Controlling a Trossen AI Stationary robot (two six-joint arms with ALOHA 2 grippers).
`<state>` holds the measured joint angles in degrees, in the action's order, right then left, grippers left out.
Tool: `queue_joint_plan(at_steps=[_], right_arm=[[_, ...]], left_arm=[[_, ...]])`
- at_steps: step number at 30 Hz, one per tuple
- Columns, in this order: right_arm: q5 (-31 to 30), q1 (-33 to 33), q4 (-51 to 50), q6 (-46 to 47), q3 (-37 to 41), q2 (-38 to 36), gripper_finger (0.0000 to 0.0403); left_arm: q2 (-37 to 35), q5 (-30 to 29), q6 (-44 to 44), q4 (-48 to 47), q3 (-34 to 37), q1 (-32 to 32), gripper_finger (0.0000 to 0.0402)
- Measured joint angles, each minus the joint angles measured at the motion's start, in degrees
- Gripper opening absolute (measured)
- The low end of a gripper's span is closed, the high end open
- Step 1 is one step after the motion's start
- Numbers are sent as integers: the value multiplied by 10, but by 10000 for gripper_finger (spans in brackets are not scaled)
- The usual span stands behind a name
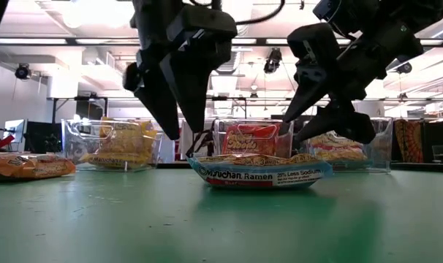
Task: Sort Maruchan noodles
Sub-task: Put the blue noodle pack into the right transparent bin
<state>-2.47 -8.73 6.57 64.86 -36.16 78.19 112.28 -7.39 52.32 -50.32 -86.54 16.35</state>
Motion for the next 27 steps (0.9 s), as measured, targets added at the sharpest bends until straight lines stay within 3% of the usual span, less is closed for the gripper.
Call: queue_joint_plan(at_steps=[9, 18, 23, 27], right_arm=[[-21, -1, 15, 48, 2, 27, 155], [12, -13, 155, 96, 2, 116, 155], [22, -5, 148, 98, 1, 112, 155], [25, -5, 144, 96, 2, 95, 155]], left_arm=[[-3, 55, -137, -47, 1, -25, 262], [-49, 76, -163, -64, 70, -42, 262], [-118, 92, -163, -23, 145, -64, 262], [-189, 131, -155, 109, 226, -88, 262]])
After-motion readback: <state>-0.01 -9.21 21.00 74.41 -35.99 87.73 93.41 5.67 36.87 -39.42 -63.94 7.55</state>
